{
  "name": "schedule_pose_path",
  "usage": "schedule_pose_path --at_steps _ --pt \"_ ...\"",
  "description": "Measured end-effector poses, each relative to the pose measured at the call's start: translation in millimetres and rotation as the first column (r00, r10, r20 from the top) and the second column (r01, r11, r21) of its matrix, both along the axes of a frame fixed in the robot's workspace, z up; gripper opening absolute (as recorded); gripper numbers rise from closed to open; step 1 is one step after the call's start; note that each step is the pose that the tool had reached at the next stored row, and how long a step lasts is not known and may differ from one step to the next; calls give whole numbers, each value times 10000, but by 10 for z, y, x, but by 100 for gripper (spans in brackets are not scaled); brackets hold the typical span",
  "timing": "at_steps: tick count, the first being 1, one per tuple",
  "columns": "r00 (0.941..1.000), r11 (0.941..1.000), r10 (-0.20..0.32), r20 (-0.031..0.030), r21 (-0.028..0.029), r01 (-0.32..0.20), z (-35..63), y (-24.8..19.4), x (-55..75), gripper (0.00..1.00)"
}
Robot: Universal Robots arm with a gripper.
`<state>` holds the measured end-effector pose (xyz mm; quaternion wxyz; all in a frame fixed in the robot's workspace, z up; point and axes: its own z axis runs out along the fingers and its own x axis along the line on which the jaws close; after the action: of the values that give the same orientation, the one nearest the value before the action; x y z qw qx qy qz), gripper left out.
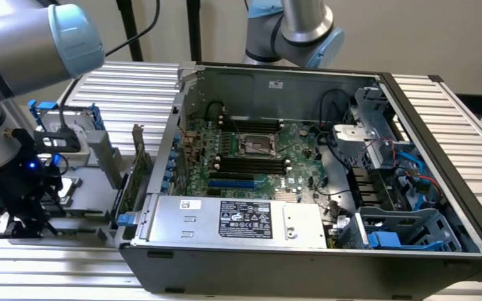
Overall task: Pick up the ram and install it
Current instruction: 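Pick up the ram and move it above insertion slot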
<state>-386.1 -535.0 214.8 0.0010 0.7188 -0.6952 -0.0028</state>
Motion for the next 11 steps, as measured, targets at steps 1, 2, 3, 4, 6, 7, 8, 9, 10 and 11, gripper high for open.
schedule_pose_path --at_steps 1,2,3,4,6,7,8,9,10,11 --pt "10000 10000 5 0 0 -5 -18 0 0 42" --pt "10000 10000 10 0 -1 -10 -35 0 0 42" --pt "10000 10000 14 0 -1 -14 -53 0 0 42" --pt "10000 10000 18 -1 -1 -18 -72 0 0 42" --pt "10000 10000 21 0 0 -21 -108 0 0 42" --pt "10000 10000 21 -1 -1 -21 -127 0 1 42" --pt "10000 10000 22 1 0 -22 -145 0 1 42" --pt "10000 10000 22 2 1 -22 -158 0 3 42" --pt "10000 10000 22 1 -1 -22 -161 -1 5 42" --pt "10000 10000 23 0 -2 -23 -161 -4 9 42"
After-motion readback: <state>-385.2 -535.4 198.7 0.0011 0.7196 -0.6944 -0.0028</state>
